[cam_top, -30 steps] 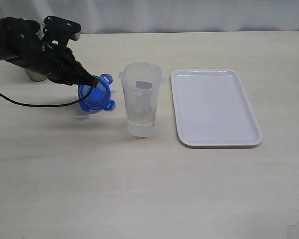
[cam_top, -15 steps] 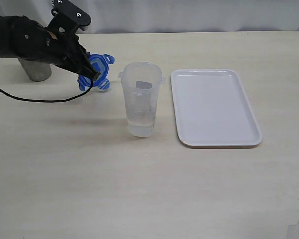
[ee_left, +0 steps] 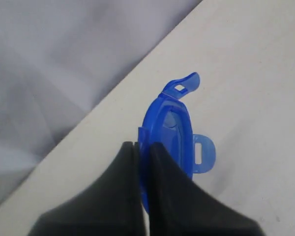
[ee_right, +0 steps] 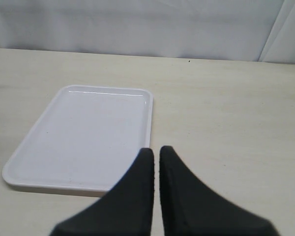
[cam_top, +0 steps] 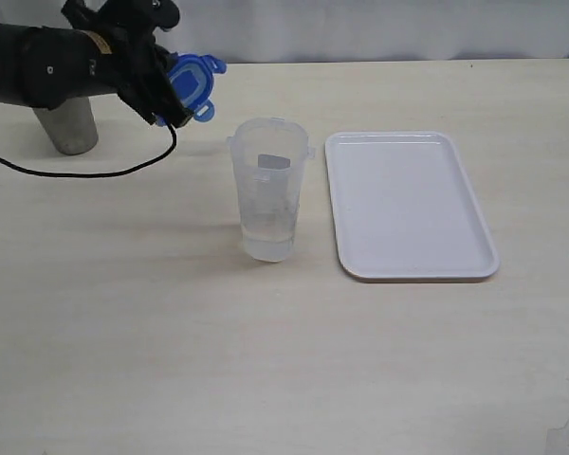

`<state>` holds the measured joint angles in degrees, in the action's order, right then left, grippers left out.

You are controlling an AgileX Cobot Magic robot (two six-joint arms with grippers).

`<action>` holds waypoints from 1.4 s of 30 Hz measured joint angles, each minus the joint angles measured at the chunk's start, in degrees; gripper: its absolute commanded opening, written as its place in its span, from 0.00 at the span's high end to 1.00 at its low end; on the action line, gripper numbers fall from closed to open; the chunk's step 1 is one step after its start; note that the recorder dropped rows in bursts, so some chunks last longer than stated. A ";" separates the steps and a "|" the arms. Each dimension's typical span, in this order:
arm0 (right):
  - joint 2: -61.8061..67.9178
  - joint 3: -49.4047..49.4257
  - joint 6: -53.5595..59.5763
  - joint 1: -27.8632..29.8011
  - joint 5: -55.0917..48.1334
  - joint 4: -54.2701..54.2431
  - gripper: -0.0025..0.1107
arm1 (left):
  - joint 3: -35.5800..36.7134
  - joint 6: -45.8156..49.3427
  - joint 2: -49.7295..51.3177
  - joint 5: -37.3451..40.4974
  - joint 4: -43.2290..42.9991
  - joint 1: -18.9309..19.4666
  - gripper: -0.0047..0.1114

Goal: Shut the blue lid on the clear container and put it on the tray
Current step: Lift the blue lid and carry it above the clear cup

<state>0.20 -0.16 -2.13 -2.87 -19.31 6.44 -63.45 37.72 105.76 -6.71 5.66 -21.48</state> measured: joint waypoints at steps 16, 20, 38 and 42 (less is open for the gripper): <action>0.00 0.00 0.00 0.00 0.00 0.00 0.94 | 0.00 0.05 -6.87 -1.20 -19.83 -7.75 0.96; 0.00 0.00 0.00 0.00 0.00 0.00 0.94 | 0.00 2.01 -6.87 -0.19 -21.76 -10.32 0.96; 0.00 0.00 0.00 0.00 0.00 0.00 0.94 | 0.00 3.87 -14.08 8.09 -20.64 -11.74 0.96; 0.00 0.00 0.00 0.00 0.00 0.00 0.94 | 0.00 3.87 -15.45 10.60 -20.64 -11.76 0.96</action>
<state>0.20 -0.16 -2.13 -2.87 -19.31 6.44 -63.45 41.58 90.30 3.88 -14.98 -33.24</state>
